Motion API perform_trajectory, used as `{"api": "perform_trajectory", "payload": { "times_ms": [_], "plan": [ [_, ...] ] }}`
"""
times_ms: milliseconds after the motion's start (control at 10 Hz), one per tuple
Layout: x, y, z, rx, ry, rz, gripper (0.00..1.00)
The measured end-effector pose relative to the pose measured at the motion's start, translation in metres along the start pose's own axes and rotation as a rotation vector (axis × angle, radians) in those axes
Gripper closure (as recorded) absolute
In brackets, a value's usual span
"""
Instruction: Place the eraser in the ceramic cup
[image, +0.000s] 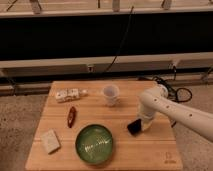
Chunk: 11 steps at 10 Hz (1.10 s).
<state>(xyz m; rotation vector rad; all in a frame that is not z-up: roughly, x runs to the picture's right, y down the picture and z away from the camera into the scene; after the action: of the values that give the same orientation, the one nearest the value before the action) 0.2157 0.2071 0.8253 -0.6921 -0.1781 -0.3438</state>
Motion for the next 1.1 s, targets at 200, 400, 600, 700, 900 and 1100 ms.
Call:
{"api": "perform_trajectory", "payload": {
  "times_ms": [200,400,600,700,900,1100],
  "plan": [
    [0.0,-0.002,-0.004,0.002,0.004,0.0,1.0],
    [0.003,-0.008,-0.015,0.01,0.01,0.004,1.0],
    [0.005,-0.014,-0.024,0.017,0.016,0.002,1.0],
    [0.006,-0.016,-0.028,0.018,0.018,0.002,1.0],
    [0.006,-0.025,-0.034,0.025,0.024,-0.002,1.0],
    [0.01,-0.035,-0.041,0.03,0.031,-0.004,1.0]
  ]
}}
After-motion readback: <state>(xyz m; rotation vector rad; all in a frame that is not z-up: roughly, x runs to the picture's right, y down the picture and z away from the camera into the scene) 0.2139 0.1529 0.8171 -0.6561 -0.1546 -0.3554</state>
